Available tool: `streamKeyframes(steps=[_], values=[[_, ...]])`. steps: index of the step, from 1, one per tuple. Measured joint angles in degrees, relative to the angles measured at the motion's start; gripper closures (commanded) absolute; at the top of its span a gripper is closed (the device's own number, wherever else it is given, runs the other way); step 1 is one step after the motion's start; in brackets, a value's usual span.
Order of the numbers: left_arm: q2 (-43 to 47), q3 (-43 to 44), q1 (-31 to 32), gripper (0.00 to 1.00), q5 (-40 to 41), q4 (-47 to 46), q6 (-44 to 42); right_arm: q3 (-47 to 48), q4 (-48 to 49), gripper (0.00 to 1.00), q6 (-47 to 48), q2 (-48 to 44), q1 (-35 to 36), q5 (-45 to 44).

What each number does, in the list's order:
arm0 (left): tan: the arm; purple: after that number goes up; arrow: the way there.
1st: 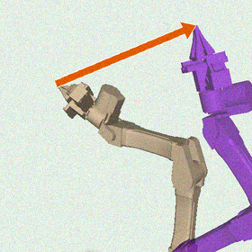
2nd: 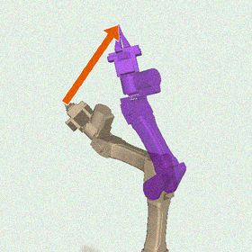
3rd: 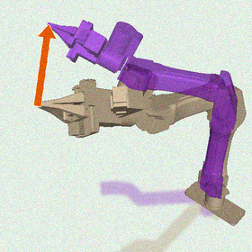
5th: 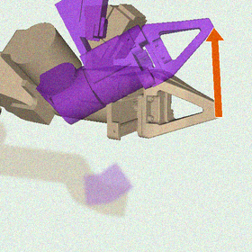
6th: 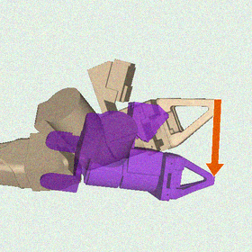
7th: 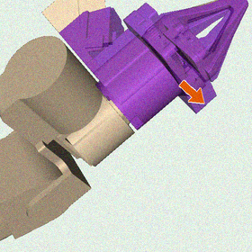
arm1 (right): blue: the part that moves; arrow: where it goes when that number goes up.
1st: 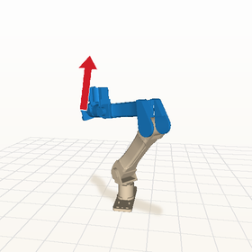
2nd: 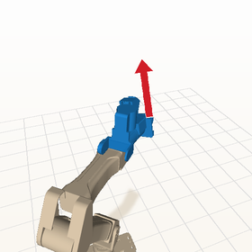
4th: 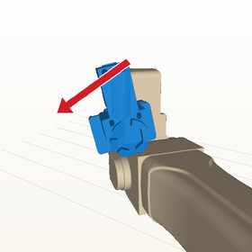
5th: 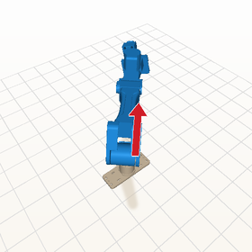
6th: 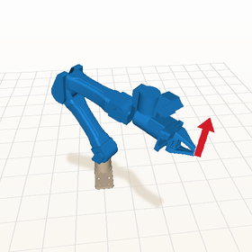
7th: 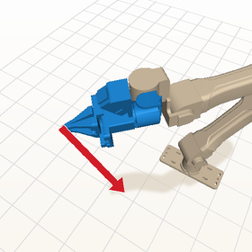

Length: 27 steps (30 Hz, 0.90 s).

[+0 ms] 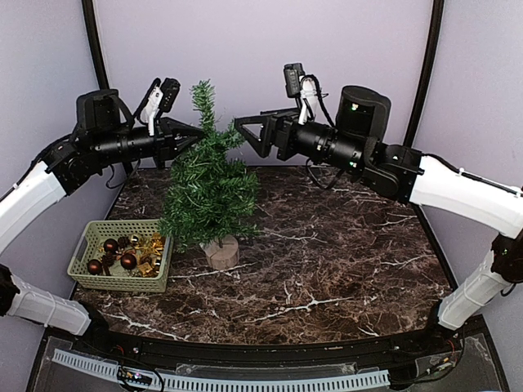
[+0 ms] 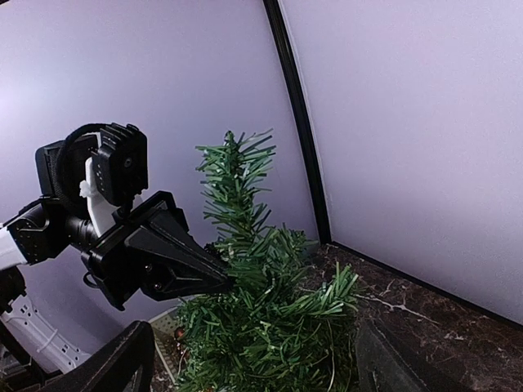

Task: Decorate the small christmas tree

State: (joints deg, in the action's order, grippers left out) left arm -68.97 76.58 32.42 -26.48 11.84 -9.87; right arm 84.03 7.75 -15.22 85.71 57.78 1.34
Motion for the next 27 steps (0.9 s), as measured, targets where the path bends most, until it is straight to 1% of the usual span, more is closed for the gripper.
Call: streamKeyframes(steps=[3, 5, 6, 11, 19, 23, 26, 27], values=[[-0.57, 0.35, 0.00, 0.99, 1.77, 0.55, -0.02, -0.44, 0.37, 0.13, -0.09, -0.13, 0.00, -0.13], [-0.72, 0.55, 0.00, 0.91, 2.14, 1.03, -0.02, -0.72, 0.52, 0.13, -0.11, -0.15, 0.00, -0.15], [-0.98, 1.03, 0.00, 0.84, 2.10, 1.53, -0.04, -0.90, 0.55, 0.13, -0.11, -0.15, 0.00, -0.17], [-1.81, 3.04, 0.02, 0.75, 1.90, 2.56, -0.44, -1.11, 0.92, 0.13, -0.22, -0.15, 0.00, -0.20], [1.81, 3.04, 0.11, 0.52, 3.10, 4.66, -0.90, -1.84, 1.36, 0.13, -0.31, -0.17, 0.00, -0.22], [5.31, 2.78, 0.11, 0.47, 3.98, 5.64, -1.01, -1.88, 1.40, 0.11, -0.31, -0.17, 0.02, -0.11], [7.43, 1.79, 0.11, 0.47, 4.48, 6.01, -0.92, -1.75, 1.20, 0.11, 0.13, -0.17, 0.76, -0.52], [8.07, 1.33, 0.11, 0.48, 4.57, 6.12, -0.87, -1.46, 1.01, 0.11, 0.55, -0.15, 1.51, -1.31]])
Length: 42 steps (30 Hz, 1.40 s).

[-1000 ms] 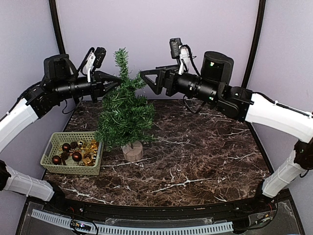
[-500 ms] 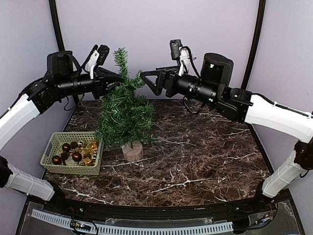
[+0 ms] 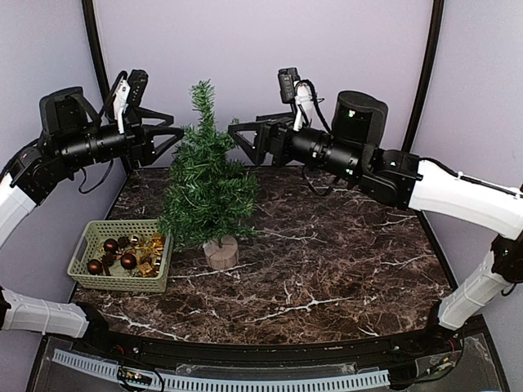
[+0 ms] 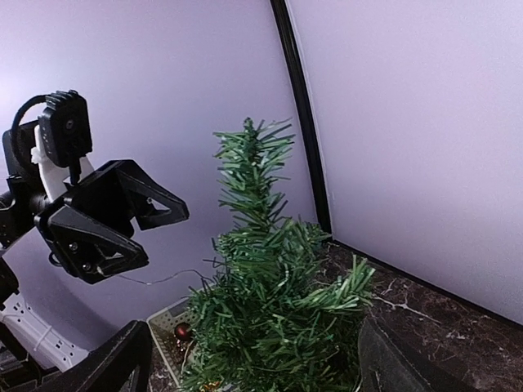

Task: Decorate the small christmas tree

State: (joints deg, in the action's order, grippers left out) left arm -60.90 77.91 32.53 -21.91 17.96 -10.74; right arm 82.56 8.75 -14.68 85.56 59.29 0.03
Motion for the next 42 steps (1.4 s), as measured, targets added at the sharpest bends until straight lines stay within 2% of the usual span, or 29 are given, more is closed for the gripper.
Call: streamKeyframes(steps=[6, 12, 20, 25, 28, 31, 34, 37, 42], values=[[1.03, -1.81, 0.00, 0.53, 1.97, 0.96, 1.44, 3.32, -0.59, 0.13, 4.42, 0.83, 6.99, -6.14], [1.64, -4.09, 0.00, 0.53, 4.42, 1.03, 5.68, 6.73, 0.26, 0.21, 8.70, 4.48, 13.31, -16.68], [1.73, -7.02, 0.00, 0.53, 5.49, 0.48, 10.99, 13.75, -0.66, 0.47, 12.55, 12.66, 16.55, -28.02], [1.79, -8.02, 0.00, 0.53, 5.22, -0.37, 12.48, 15.13, -1.25, 0.62, 13.18, 13.77, 17.03, -32.30], [1.84, -8.76, 0.00, 0.53, 4.98, -0.57, 13.09, 15.82, -1.14, 0.68, 13.46, 13.79, 17.05, -34.03], [1.90, -9.40, 0.00, 0.53, 4.98, -0.61, 13.62, 16.44, -0.92, 0.86, 13.64, 13.81, 17.05, -34.71], [2.01, -9.77, 0.00, 0.50, 4.98, -0.72, 14.43, 16.65, -0.57, 0.98, 13.88, 13.92, 17.07, -35.04], [2.01, -9.99, 0.00, 0.40, 4.94, -0.74, 15.17, 16.70, -0.44, 1.00, 13.90, 13.94, 17.07, -36.09], [2.03, -11.50, 0.00, 0.38, 3.96, -1.77, 17.33, 13.75, 0.39, 1.00, 11.78, 12.74, 16.61, -36.50]])
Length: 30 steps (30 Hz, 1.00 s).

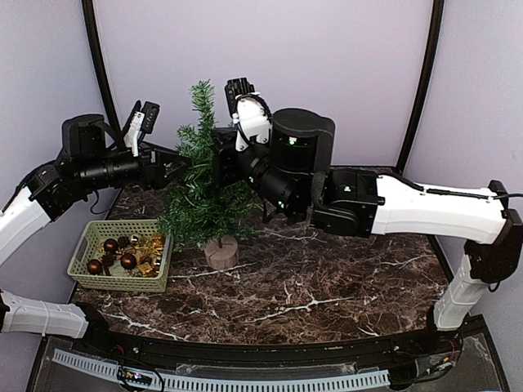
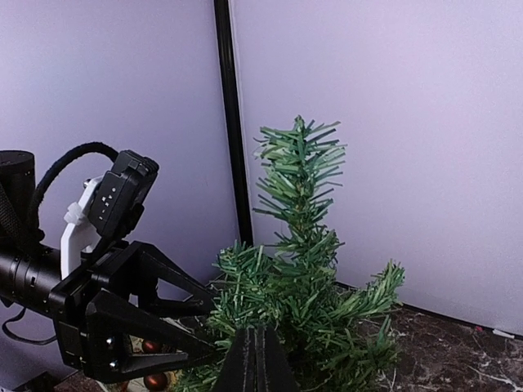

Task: Decorate the small christmas tree

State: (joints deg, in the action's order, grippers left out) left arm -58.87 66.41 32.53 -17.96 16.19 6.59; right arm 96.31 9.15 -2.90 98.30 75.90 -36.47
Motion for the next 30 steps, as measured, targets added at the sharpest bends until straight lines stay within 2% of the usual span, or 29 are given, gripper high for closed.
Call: streamKeyframes(steps=[12, 21, 30], values=[[-0.13, -1.81, 0.00, 0.53, -0.46, -2.60, 2.95, -14.82, 2.43, 1.00, -14.16, -6.56, -7.96, 7.48], [-1.05, -2.03, 0.00, 0.56, -0.39, -2.86, 3.13, -19.10, 6.05, 1.00, -22.40, -6.99, -12.94, 17.29], [-1.51, -2.08, 0.00, 0.58, 0.07, -3.56, 3.13, -18.80, 7.58, 1.00, -25.73, -5.99, -17.09, 24.85]])
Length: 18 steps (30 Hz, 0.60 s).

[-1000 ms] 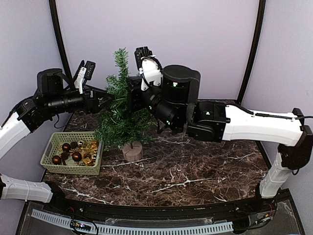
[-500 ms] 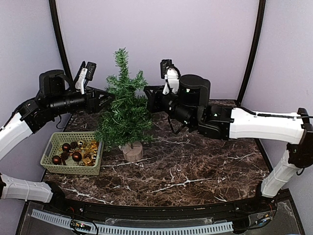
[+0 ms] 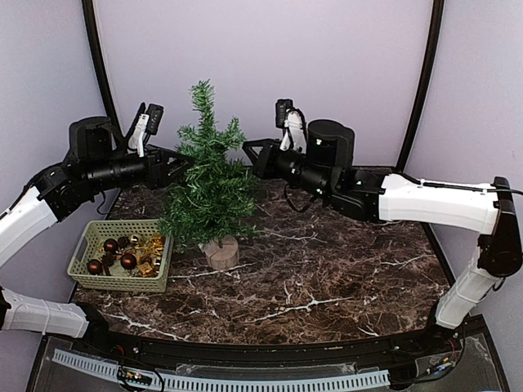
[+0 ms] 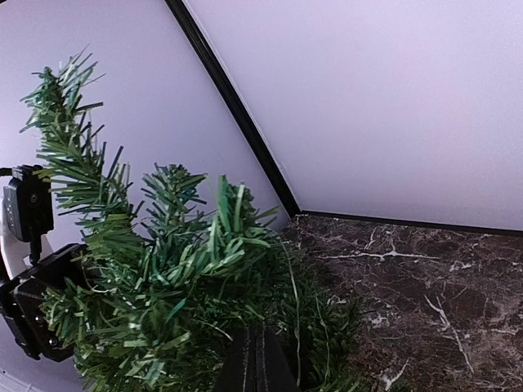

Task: Decorate the small christmas tree

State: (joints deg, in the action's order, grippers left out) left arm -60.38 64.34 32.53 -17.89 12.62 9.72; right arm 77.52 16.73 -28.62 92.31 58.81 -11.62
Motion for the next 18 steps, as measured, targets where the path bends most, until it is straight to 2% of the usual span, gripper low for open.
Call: streamKeyframes(steps=[10, 14, 18], values=[[0.02, -0.09, 0.00, 0.57, 1.29, -0.52, -0.02, 2.45, -0.72, 1.00, -1.29, 4.24, -3.04, 9.05], [0.11, -0.50, 0.00, 0.57, 1.68, -0.55, -0.02, 2.45, -1.03, 0.92, -1.60, 4.44, -3.04, 11.72], [0.28, -0.96, 0.00, 0.56, 2.19, -0.57, 0.00, 2.45, -1.20, 0.79, -1.62, 4.42, -3.04, 12.31]])
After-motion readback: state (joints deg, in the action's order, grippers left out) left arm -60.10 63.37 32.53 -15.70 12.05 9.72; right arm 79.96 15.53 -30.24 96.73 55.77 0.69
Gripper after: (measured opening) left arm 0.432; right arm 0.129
